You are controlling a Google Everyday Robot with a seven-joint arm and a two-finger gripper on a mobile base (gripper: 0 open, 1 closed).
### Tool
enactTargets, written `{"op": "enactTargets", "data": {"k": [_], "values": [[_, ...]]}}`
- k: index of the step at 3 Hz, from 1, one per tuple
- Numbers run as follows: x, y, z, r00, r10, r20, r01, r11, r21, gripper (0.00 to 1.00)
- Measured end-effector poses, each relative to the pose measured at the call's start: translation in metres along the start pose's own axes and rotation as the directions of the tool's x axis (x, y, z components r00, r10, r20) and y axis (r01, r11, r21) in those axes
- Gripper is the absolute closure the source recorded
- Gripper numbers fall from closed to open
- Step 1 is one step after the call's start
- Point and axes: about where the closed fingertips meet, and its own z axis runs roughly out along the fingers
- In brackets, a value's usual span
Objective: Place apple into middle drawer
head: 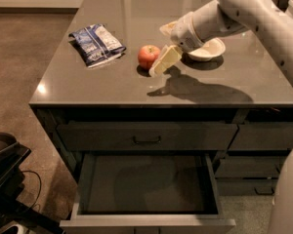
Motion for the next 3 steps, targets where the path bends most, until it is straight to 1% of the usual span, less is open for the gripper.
{"op": "enactTargets", "data": {"k": [1,2,3], "values": [[-0.007,0.0039,0.0422,0.998,0.016,0.055,-0.014,0.9989,-0.044,0.0],[-0.007,0.0039,0.0422,0.998,0.016,0.055,-0.014,0.9989,-0.044,0.0],[-0.007,0.0039,0.0423,0.998,0.016,0.055,-0.014,0.9989,-0.044,0.17]]}}
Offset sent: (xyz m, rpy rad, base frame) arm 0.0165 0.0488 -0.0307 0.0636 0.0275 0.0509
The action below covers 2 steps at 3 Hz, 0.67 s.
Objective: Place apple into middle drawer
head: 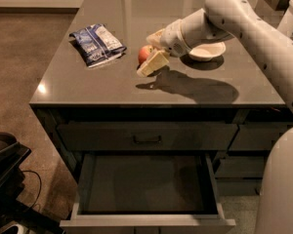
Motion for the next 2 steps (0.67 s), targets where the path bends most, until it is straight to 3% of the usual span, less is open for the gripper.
{"op": "enactTargets", "data": {"k": [2], "values": [[0.0,0.0,0.0001,1.0,0.0,0.0,0.0,1.0,0.0,0.64]]}}
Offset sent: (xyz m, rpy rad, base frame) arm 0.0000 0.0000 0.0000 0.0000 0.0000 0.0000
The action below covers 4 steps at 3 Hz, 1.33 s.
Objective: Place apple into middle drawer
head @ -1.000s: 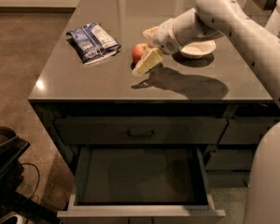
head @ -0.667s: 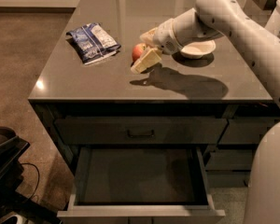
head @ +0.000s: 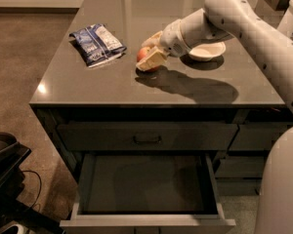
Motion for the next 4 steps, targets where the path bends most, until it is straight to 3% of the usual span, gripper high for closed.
{"op": "enactTargets", "data": {"k": [1,2,3,4], "values": [[0.0,0.0,0.0,1.0,0.0,0.0,0.0,1.0,0.0,0.88],[0.0,0.0,0.0,1.0,0.0,0.0,0.0,1.0,0.0,1.0],[-0.004,0.008,0.0,1.0,-0.002,0.031,0.003,0.9995,-0.03,1.0],[-0.012,0.03,-0.03,0.999,0.028,0.027,-0.028,0.9996,-0.003,1.0]]}}
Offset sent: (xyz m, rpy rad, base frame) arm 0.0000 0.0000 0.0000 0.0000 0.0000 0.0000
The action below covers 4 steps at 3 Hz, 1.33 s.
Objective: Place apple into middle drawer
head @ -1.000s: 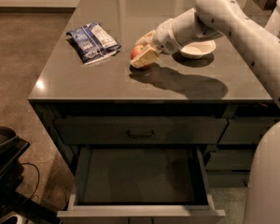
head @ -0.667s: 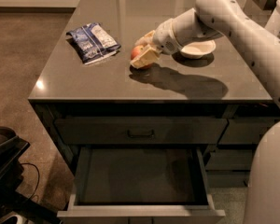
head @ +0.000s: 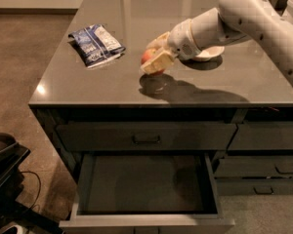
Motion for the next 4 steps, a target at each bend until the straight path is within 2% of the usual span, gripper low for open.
{"op": "enactTargets", "data": {"k": [1,2,3,4], "values": [[-0.017,0.043,-0.05,0.999,0.052,0.001,-0.052,0.9947,0.089,1.0],[-0.013,0.088,-0.088,0.989,0.146,0.011,-0.146,0.9718,0.186,1.0],[0.015,0.135,-0.095,0.969,0.245,0.023,-0.244,0.9417,0.232,1.0],[0.038,0.15,-0.09,0.959,0.285,-0.002,-0.277,0.9346,0.223,1.0]]}}
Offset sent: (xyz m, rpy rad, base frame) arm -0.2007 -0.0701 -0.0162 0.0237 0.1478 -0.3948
